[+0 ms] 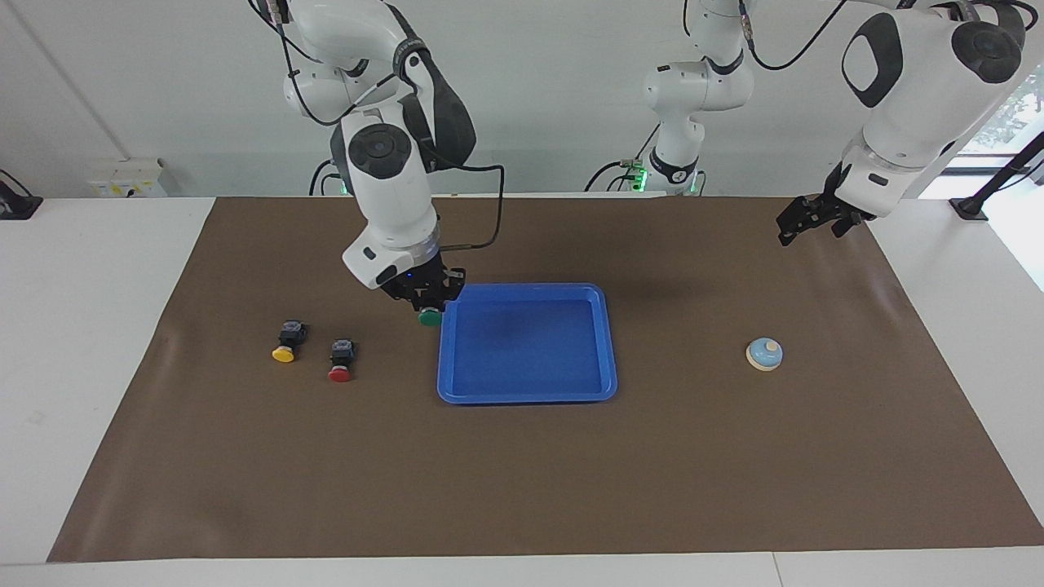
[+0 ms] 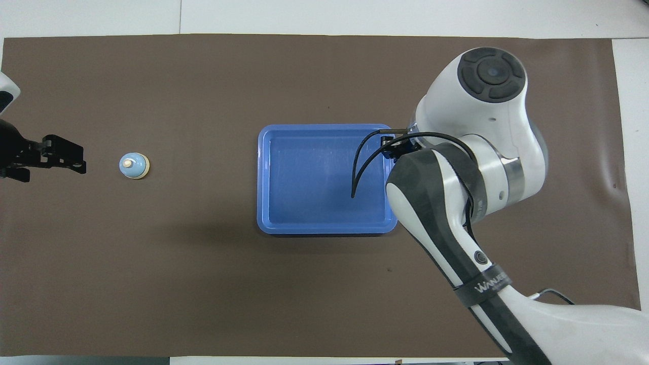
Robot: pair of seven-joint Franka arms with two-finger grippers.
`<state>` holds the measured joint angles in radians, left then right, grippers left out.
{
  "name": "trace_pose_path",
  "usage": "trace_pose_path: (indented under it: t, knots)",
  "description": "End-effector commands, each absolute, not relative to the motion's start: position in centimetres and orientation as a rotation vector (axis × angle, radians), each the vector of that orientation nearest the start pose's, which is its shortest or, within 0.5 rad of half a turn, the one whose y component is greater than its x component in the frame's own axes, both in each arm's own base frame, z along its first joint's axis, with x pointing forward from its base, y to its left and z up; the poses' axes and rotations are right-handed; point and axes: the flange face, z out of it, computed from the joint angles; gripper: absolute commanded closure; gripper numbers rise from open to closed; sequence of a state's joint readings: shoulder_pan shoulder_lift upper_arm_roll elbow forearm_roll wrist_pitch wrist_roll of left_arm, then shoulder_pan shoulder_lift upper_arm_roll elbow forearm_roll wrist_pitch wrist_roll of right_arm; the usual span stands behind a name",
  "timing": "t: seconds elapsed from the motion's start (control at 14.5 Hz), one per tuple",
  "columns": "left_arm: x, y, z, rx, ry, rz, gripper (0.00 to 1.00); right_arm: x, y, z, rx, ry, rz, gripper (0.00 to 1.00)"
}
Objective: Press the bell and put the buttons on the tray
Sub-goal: 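Carry the green button with the right gripper into the blue tray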
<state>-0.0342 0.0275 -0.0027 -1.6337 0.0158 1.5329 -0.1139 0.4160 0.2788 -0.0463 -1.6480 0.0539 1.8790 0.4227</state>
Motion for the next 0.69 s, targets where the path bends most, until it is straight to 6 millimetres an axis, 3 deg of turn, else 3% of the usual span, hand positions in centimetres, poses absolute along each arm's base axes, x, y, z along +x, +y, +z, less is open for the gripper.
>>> trace_pose_path:
  t: [0.0,0.21,0.62]
  knots:
    - [54.8,-1.6,57.9,-3.113,-0.114,0.175,0.0,59.9,26.4,41.2,-3.129,0.165,0.082,0.87]
    - [54.8,-1.6,57.9,-3.113,-0.114,0.175,0.0,59.7,28.5,39.3,-3.122,0.203,0.077,0.87]
    - [54.8,-1.6,57.9,-3.113,-0.114,0.175,0.0,60.9,28.9,35.6,-3.099,0.253,0.024,0.83]
